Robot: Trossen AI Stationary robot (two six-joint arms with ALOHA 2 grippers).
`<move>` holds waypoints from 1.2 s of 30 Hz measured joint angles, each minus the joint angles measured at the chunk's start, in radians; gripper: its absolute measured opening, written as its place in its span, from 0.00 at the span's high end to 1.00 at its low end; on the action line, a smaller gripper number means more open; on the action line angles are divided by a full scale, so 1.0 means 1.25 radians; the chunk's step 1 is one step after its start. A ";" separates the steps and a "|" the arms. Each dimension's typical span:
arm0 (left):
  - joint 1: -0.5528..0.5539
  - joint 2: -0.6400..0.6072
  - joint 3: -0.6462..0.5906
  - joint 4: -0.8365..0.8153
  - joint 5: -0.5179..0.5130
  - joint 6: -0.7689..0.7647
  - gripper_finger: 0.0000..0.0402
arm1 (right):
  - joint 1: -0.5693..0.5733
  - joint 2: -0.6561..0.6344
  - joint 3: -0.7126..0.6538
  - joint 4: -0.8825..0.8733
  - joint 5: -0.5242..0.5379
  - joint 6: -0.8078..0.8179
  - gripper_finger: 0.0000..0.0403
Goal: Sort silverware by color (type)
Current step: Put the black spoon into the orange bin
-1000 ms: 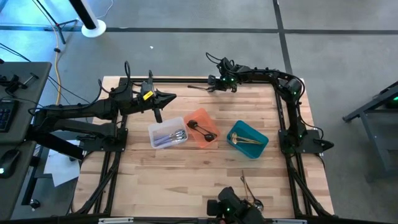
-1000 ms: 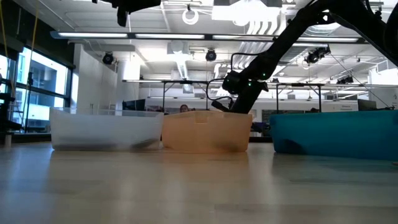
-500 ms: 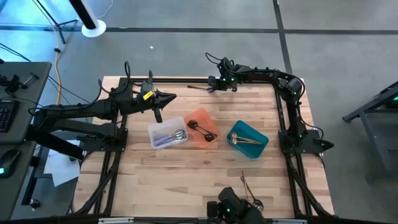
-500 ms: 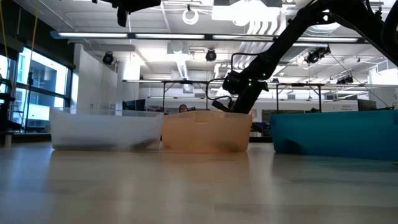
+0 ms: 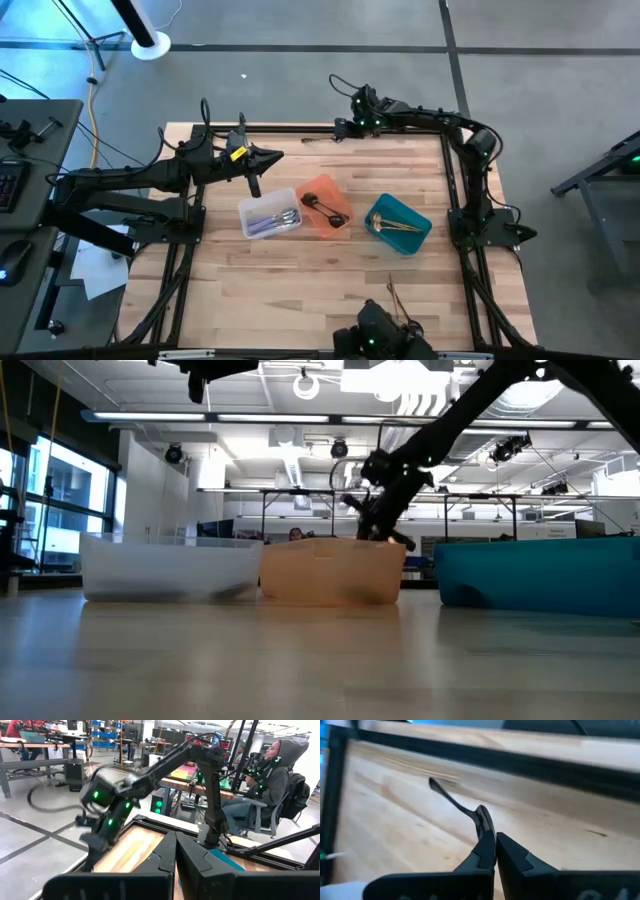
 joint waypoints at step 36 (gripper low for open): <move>0.001 0.000 0.000 0.011 0.000 -0.022 1.00 | 0.077 -0.871 -0.486 0.153 0.043 -0.083 1.00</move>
